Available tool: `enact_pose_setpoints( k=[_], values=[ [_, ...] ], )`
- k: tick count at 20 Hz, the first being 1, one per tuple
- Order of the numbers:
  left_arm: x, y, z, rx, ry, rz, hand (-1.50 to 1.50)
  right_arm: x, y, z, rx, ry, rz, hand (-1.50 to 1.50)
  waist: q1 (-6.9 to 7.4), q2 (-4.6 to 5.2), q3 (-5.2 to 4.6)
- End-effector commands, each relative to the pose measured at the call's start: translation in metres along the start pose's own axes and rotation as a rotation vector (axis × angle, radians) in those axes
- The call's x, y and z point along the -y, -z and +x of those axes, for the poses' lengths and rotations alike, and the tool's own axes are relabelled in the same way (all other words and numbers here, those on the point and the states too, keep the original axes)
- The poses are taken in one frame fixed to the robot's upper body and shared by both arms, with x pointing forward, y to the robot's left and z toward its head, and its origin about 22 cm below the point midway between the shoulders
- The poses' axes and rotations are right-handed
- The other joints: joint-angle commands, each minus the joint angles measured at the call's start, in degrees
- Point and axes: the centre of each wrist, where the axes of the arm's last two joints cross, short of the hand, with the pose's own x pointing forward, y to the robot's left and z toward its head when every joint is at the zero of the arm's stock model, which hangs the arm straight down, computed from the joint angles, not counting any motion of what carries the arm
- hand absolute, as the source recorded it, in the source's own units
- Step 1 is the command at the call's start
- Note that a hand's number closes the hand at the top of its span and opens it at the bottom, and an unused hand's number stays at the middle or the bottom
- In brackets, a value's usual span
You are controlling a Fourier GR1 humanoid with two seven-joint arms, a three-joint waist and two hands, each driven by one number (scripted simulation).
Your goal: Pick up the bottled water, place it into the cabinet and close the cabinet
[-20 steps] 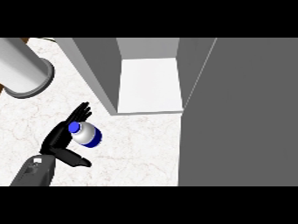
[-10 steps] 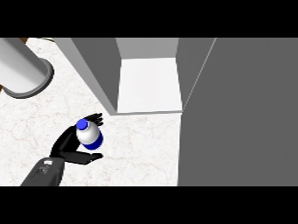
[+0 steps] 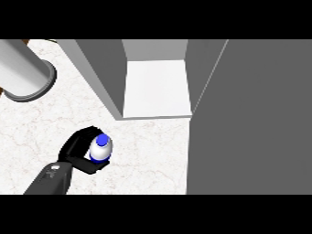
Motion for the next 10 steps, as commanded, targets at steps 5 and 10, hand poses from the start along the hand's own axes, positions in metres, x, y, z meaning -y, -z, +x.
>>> enact_pose_setpoints(
  k=[5,10],
  values=[
    [0.037,-0.026,-0.044,0.201,-0.108,0.356,1.5,0.001,0.001,0.017,0.026,-0.006,-0.034,-1.5,2.25,-0.69,0.18],
    [0.039,-0.038,-0.048,0.3,-0.083,0.412,1.5,-0.006,0.0,0.036,0.021,0.003,-0.029,-1.5,1.86,-0.75,0.19]
  ],
)
